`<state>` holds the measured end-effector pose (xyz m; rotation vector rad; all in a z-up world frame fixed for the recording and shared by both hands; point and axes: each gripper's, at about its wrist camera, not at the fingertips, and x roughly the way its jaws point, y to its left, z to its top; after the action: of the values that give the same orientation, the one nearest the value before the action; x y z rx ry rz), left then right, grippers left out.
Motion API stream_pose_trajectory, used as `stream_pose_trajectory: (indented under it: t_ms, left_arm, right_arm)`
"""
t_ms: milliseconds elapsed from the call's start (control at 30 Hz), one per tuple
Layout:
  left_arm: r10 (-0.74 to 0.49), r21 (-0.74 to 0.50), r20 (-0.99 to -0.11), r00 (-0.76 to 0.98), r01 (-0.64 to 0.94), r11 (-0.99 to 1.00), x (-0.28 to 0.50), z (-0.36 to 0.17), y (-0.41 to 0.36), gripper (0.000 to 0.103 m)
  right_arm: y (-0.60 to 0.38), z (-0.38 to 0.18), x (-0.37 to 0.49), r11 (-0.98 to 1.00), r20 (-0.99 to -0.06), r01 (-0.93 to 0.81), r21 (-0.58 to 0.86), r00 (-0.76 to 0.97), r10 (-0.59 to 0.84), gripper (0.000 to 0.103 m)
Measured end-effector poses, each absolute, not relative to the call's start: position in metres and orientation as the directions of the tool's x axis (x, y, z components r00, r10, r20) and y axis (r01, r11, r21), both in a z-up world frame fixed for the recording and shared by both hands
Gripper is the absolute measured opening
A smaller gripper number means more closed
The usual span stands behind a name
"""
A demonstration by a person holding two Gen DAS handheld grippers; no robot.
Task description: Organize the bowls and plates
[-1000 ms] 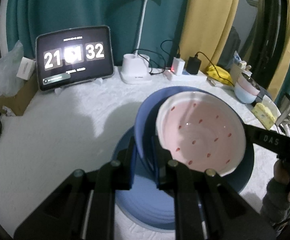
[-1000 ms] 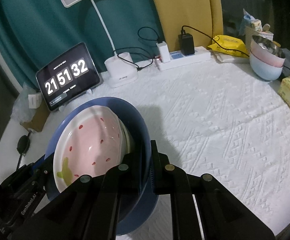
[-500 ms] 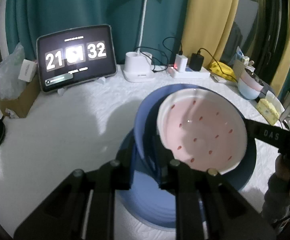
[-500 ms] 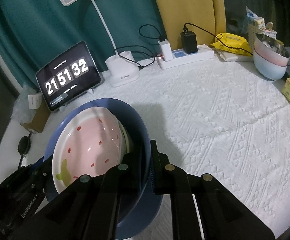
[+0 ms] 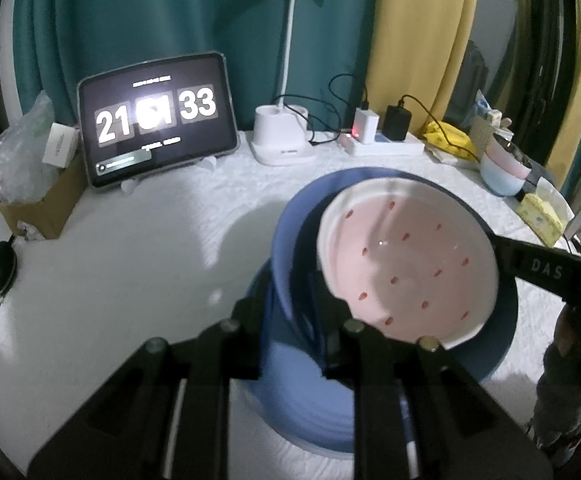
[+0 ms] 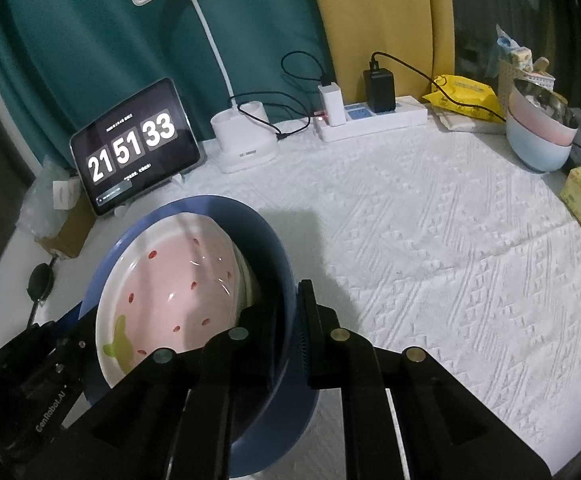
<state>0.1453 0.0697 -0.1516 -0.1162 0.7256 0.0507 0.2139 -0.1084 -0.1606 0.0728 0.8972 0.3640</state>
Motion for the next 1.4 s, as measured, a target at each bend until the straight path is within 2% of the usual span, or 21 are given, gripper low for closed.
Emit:
stream_pose_trajectory:
  t_ms: [300,467,833,900,967,1400]
  left_arm:
    - [0.017,-0.086,-0.661,0.750,-0.097,0.992,0.140,-0.150,0.070,0.024]
    - [0.042,-0.082,-0.654,0.756,-0.125,0.989,0.135,-0.148,0.076,0.040]
    - [0.029,-0.092,-0.633,0.773,-0.113,0.989,0.123,-0.139,0.075,0.041]
    - [0.027,-0.093,-0.628,0.778,-0.108,0.990,0.120,-0.137,0.074,0.041]
    - [0.025,-0.093,-0.623,0.782,-0.106,0.990,0.117,-0.135,0.073,0.041]
    - [0.022,-0.086,-0.590,0.807,-0.090,0.992,0.093,-0.123,0.064,0.041]
  right_arm:
    - [-0.110,-0.161,0.212,0.938,-0.752,-0.283,0.200,0.570,0.332,0.018]
    - [-0.109,-0.161,0.209,0.942,-0.747,-0.286,0.174,0.585,0.316,0.022]
    - [-0.114,-0.152,0.201,0.956,-0.731,-0.263,0.134,0.625,0.274,0.032]
    - [-0.115,-0.149,0.198,0.954,-0.725,-0.266,0.137,0.630,0.280,0.040]
    - [-0.115,-0.146,0.194,0.954,-0.718,-0.270,0.131,0.637,0.279,0.042]
    - [-0.118,-0.135,0.170,0.956,-0.699,-0.270,0.114,0.663,0.270,0.043]
